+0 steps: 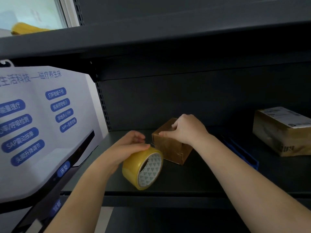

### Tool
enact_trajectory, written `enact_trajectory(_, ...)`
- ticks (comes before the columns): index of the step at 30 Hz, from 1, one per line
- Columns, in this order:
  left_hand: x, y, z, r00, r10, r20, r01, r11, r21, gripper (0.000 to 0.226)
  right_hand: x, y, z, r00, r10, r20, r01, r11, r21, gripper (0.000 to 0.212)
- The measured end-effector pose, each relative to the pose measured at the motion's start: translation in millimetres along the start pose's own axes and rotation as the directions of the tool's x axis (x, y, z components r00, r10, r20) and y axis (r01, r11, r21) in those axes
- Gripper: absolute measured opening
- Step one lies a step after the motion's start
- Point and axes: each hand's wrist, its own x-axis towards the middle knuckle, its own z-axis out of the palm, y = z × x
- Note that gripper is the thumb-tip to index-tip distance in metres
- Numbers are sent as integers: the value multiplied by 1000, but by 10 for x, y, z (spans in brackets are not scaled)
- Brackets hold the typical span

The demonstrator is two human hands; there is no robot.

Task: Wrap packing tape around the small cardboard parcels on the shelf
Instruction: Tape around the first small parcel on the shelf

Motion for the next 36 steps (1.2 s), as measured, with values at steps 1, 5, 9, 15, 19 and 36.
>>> enact_trajectory(1, 38, 15, 3, 998, 34, 43, -34, 999, -5, 39, -33, 4, 6, 1000, -14, 18, 14, 1000, -4, 74)
enact_trajectory(5, 197, 68, 58, 964, 15, 265, -4, 999, -44, 34, -236, 12, 46, 998, -61, 30, 61, 998, -10, 87)
enact_trajectory(9, 357, 83, 59, 910, 40, 412, -12, 997, -71, 58, -260, 37, 30, 996, -86, 38, 86, 996, 11, 82)
enact_trajectory(15, 633, 147, 263, 904, 103, 416, -46, 989, -144, 70, -205, 212, 110, 993, -117, 15, 116, 992, 52, 69)
enact_trajectory(19, 733, 43, 309, 898, 106, 426, -9, 975, -224, 47, -391, 622, -123, 892, 144, -429, -19, 959, 283, 50)
enact_trajectory(36, 658, 75, 270, 952, 45, 304, -43, 999, -14, 48, -691, 956, -441, 996, 85, -11, -73, 910, 408, 24)
